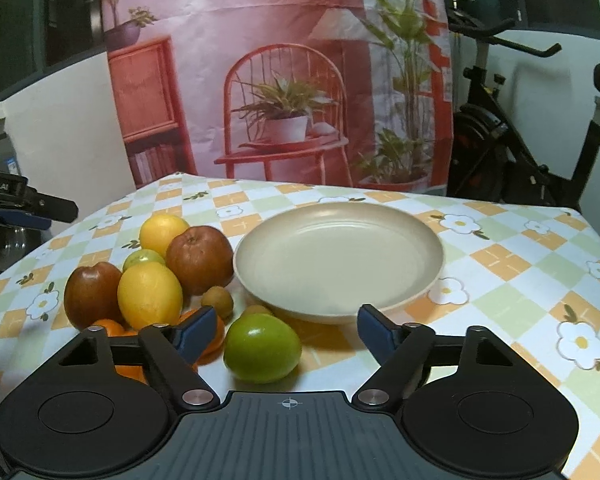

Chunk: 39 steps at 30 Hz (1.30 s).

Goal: Organize fruits
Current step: 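Lower the left tool around a tangerine while the right tool surrounds a green lime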

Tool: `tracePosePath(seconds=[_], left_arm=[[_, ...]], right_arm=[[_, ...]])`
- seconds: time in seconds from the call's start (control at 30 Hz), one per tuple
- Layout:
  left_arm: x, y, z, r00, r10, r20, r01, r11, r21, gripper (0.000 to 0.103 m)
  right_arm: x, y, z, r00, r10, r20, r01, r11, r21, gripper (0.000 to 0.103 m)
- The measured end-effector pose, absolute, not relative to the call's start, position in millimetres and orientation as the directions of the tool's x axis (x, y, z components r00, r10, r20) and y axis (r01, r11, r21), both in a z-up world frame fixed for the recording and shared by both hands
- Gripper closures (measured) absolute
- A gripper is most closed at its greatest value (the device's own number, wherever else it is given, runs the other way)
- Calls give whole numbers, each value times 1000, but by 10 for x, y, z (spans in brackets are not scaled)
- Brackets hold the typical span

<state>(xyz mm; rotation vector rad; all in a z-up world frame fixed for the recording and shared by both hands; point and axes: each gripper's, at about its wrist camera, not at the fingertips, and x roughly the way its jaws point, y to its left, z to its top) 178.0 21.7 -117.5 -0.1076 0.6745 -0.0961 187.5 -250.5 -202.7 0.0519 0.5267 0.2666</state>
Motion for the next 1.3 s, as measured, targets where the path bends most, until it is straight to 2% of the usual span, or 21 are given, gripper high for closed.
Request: tracePosePath(seconds=[0.43,0.83,1.07,1.23,1.3], left_arm=[[1773,181,-1247,755,-122,-645,91,993,-81,34],[1688,48,-1288,761,-145,-632,151,987,-45,35],[1584,-54,-1359,735,-198,-649,223,974,-43,49],[1561,-67,-1392,714,-220,-665,242,968,-61,55],[1553,-83,-1414,703,-227,-674,250,966,-65,62]], right_arm=[[1962,-2524,-2067,817,302,-491,-249,953,172,37],[1993,-2539,-2117,792,340,-507,-263,939,220,45],[2009,-2531,-2181,774,355,-524,-261,933,247,59],[1986,-2553,-2194,776,357,-520,-253,931,262,60],[1981,-2560,-2197,777,358,-517,-251,930,267,60]])
